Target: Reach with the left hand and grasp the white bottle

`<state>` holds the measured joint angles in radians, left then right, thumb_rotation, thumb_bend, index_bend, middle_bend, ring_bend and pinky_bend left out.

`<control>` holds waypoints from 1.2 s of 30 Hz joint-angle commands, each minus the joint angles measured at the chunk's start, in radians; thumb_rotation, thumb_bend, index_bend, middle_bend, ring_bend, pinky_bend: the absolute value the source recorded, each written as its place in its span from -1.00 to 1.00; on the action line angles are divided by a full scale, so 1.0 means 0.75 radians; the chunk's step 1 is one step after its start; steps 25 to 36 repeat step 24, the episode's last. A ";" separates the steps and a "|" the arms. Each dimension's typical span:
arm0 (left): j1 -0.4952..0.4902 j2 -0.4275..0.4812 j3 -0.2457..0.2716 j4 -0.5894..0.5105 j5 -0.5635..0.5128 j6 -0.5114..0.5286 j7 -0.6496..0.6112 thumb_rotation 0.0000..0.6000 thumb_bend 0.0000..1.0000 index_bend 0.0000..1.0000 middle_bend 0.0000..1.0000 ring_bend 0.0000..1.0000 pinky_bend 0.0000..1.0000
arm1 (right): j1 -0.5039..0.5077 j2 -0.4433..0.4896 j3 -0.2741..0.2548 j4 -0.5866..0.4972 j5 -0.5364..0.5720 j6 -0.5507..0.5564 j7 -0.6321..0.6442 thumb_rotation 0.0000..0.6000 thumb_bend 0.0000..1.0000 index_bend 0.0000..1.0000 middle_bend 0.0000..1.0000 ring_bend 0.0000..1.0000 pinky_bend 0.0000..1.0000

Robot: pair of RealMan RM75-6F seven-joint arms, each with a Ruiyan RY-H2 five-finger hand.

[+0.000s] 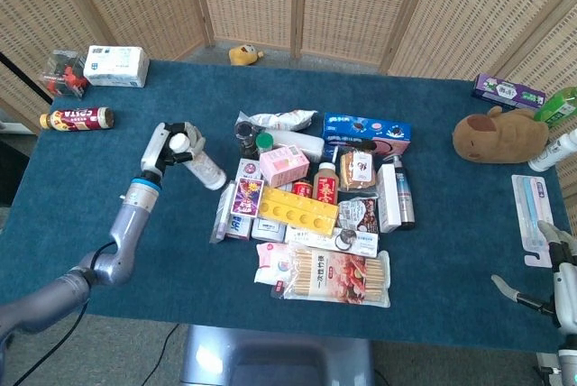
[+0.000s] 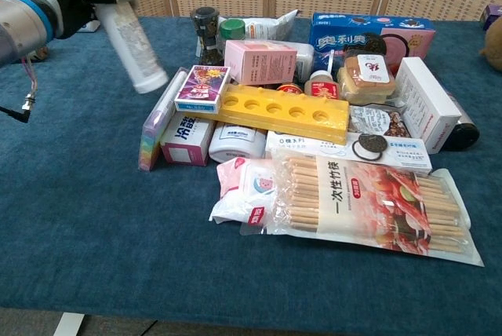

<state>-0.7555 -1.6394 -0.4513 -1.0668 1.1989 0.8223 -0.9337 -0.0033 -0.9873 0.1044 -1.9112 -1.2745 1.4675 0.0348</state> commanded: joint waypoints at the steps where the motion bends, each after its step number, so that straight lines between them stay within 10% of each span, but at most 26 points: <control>1: 0.129 0.186 -0.002 -0.244 0.030 0.125 -0.007 1.00 0.03 0.54 0.40 0.47 0.04 | 0.009 -0.011 0.004 0.010 -0.003 -0.012 0.005 0.31 -0.87 -1.00 -1.00 -1.00 -1.00; 16: 0.408 0.721 -0.126 -0.913 0.085 0.404 -0.056 1.00 0.02 0.54 0.40 0.55 0.12 | 0.027 -0.075 -0.008 0.090 -0.061 -0.050 0.091 0.31 -0.87 -1.00 -1.00 -1.00 -1.00; 36: 0.444 0.812 -0.144 -0.997 0.090 0.446 -0.108 1.00 0.02 0.54 0.40 0.55 0.12 | 0.035 -0.091 -0.007 0.101 -0.067 -0.058 0.093 0.31 -0.87 -1.00 -1.00 -1.00 -1.00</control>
